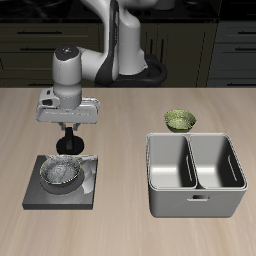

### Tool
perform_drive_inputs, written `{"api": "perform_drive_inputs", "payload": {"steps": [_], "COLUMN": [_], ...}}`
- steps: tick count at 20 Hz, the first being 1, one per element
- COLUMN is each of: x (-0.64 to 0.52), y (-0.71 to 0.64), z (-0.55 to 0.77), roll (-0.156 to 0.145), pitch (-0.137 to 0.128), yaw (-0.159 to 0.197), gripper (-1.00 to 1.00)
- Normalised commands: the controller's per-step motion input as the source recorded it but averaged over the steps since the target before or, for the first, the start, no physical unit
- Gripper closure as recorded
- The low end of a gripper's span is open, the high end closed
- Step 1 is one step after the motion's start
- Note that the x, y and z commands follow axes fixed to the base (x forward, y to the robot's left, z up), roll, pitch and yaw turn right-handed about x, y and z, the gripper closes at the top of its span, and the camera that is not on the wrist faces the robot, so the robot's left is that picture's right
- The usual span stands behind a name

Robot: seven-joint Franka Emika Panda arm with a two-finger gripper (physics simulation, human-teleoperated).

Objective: Place the black bowl on the flat stove and turn on the flat stove

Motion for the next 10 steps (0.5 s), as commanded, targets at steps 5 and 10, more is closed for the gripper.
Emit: {"api": "perform_drive_inputs", "payload": {"steps": [5, 10], "x": [0.11, 0.12], "y": [-0.44, -0.38], "z": [0.39, 0.23], "roll": [-0.061, -0.083], "pitch": [-0.035, -0.019], "yaw": [0.059, 0.018], "gripper": [1.0, 1.0]}}
